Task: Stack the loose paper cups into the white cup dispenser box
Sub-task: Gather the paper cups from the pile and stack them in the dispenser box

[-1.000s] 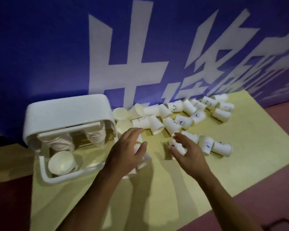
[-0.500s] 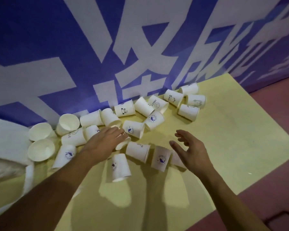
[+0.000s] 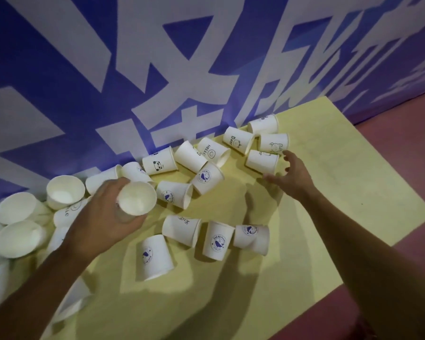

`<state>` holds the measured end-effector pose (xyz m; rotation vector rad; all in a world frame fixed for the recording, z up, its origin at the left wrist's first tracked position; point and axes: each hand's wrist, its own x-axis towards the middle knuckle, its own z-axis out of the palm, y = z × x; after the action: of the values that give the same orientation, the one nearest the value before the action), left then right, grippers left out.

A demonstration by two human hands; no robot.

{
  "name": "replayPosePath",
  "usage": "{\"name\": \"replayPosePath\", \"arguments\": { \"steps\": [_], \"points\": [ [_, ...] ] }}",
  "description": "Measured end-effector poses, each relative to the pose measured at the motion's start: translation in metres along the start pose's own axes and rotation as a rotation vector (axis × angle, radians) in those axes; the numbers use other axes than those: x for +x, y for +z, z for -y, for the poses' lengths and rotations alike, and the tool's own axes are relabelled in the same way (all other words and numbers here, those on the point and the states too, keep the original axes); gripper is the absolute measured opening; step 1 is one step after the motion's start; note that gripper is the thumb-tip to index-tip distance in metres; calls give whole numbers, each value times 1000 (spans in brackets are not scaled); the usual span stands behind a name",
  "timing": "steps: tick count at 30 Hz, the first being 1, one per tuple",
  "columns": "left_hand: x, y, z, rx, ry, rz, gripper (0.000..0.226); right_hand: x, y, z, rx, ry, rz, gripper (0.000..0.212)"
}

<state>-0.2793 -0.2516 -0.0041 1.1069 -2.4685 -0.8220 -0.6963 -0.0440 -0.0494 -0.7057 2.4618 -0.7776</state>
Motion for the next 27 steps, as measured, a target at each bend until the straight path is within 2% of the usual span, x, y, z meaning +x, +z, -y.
{"name": "replayPosePath", "arguments": {
  "steps": [2, 6, 10, 12, 15, 21, 27],
  "points": [
    [-13, -8, -6, -148, -103, -118, 73, 14, 3, -5, -40, -39, 52, 105],
    [-36, -22, -9, -271, -118, -272, 68, 22, 17, -12, -123, -143, 19, 91],
    [-48, -29, 1, -295, -236, -285, 65, 7, 17, -7, -30, -185, -23, 82],
    [-55, -34, 10, -296, -191, -290, 65, -5, 14, -1, 27, -205, -72, 82],
    [-66, -42, 21, -372, -130, -302, 46, -24, 8, 14, 23, -246, -154, 80],
    [-99, -68, 34, -475, -163, -389, 49, -82, 13, 90, 80, -375, -161, 71],
    [-168, -112, 86, -542, -218, -428, 67, -182, 73, 195, 164, -531, -30, 64]
  ]
}}
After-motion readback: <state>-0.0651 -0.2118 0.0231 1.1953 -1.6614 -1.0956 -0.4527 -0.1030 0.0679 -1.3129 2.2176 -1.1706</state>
